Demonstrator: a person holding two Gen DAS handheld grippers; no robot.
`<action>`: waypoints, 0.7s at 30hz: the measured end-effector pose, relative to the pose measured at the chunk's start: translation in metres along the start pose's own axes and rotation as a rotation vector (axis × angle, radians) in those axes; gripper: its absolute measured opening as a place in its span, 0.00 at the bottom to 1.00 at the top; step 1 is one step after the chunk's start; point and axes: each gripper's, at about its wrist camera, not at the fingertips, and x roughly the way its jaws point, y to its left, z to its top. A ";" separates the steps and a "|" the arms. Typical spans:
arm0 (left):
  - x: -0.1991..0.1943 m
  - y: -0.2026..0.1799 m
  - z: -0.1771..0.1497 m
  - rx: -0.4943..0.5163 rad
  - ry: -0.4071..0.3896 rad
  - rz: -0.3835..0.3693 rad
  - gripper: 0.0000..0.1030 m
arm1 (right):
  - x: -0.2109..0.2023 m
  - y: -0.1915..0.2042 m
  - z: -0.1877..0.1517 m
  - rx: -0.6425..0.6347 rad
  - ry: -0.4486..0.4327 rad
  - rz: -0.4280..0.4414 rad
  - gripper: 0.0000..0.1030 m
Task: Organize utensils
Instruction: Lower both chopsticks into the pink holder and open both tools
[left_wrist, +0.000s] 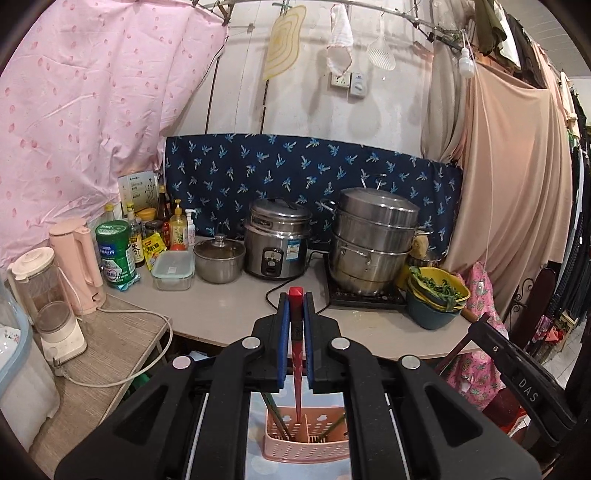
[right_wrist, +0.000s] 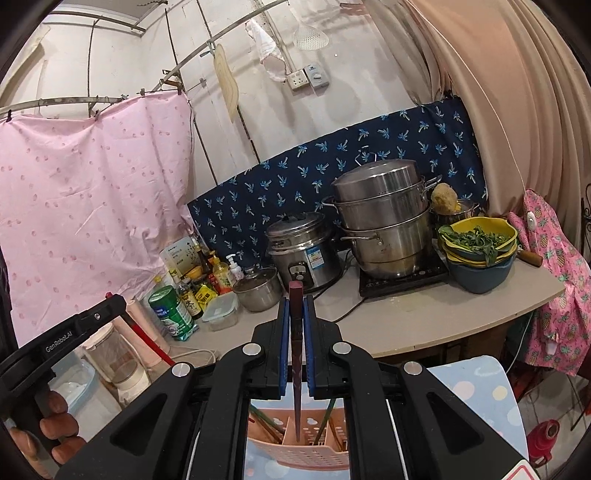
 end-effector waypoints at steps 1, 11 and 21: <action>0.007 0.001 -0.002 0.003 0.011 0.005 0.07 | 0.006 0.000 -0.002 -0.001 0.006 -0.005 0.07; 0.054 0.011 -0.042 -0.007 0.122 0.009 0.07 | 0.058 -0.018 -0.043 0.008 0.118 -0.035 0.07; 0.061 0.014 -0.060 -0.015 0.153 0.032 0.12 | 0.067 -0.023 -0.059 0.000 0.154 -0.068 0.14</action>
